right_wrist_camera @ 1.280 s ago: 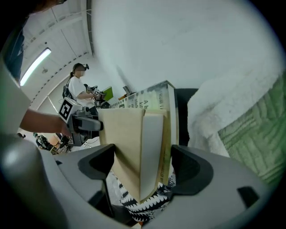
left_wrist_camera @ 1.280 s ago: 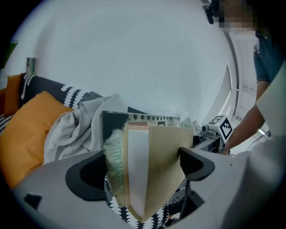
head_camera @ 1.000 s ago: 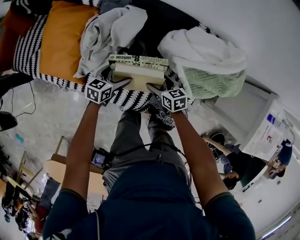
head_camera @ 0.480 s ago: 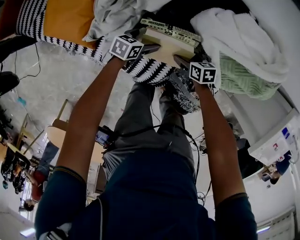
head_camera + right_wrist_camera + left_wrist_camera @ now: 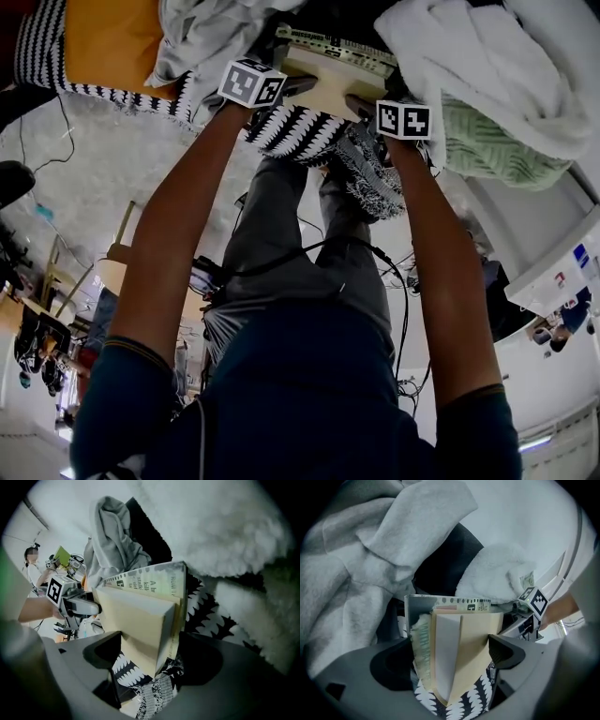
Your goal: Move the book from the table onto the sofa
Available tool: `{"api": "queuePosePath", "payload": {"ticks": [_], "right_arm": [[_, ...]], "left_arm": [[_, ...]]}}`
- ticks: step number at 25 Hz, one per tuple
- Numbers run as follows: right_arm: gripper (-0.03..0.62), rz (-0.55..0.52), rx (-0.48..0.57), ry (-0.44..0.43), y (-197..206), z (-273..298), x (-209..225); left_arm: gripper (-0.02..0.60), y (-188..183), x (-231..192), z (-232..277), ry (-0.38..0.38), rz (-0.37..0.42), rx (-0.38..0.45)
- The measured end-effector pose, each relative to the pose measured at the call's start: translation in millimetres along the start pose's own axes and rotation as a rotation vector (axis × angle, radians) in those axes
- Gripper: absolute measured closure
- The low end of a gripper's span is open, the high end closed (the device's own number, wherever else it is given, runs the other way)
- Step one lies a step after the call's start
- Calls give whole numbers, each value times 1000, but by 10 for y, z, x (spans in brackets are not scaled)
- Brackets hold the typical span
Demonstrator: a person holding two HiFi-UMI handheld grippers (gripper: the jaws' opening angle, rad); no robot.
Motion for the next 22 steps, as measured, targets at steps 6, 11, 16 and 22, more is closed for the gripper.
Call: {"api": "queuePosePath", "payload": {"ticks": [6,11,16,22], "right_arm": [[227,179,-17,16,-117,23,35],[227,224,-29,18,-177,-19,-48],[227,190,-37,26,-176,-197,-168],[269,103,-16,72,-153,-604,-254]], "left_arm": [[87,-56,-103,-62,-69,4,63],[87,-43,-45,-259,-115,96,51],[87,28,-32,-614,-157,76,73],[91,-78,236,-1131,-193,90,165]]}}
Point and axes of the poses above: the fingertips, and each gripper's own axes: z forward along the fingers, x to its right, y out of its underside, the point moved 6 cm from there along -z, backward along the fingers, and after that the axes turned 1 degree about -x, right-handed, at the moved point
